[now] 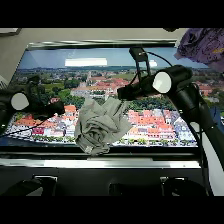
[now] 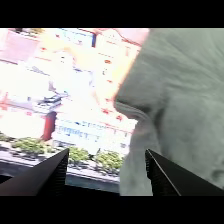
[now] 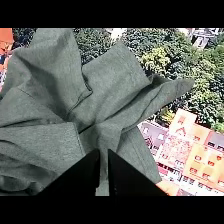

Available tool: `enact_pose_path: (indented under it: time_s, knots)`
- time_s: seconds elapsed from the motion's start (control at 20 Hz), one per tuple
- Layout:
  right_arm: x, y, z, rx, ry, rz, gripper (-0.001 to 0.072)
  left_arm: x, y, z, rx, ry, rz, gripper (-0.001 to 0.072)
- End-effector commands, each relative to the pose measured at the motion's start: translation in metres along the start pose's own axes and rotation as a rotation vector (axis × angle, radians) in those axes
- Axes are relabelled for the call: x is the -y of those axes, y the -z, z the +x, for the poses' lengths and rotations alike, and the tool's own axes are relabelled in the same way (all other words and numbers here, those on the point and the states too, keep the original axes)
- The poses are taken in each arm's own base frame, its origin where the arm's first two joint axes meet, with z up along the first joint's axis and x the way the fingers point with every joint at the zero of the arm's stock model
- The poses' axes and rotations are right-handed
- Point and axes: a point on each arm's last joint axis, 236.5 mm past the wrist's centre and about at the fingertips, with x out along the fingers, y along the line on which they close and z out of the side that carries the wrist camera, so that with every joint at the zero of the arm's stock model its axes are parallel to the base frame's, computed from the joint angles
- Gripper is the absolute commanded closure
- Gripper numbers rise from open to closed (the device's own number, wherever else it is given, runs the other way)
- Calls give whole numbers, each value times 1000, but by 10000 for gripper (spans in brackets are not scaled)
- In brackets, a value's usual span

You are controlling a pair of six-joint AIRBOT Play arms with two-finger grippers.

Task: Fold the clothes and pants, and hang the long-sleeved shirts on hangers.

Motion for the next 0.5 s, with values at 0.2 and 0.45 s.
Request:
enact_pose_path:
  time_s: [0.2, 0.45]
  knots:
    - [150, 53, -18, -53, 108, 491, 458, -30, -19, -6, 44, -32, -72, 182]
    - [77, 142, 60, -161, -467, 879, 356, -29, -20, -6, 50, -29, -72, 181]
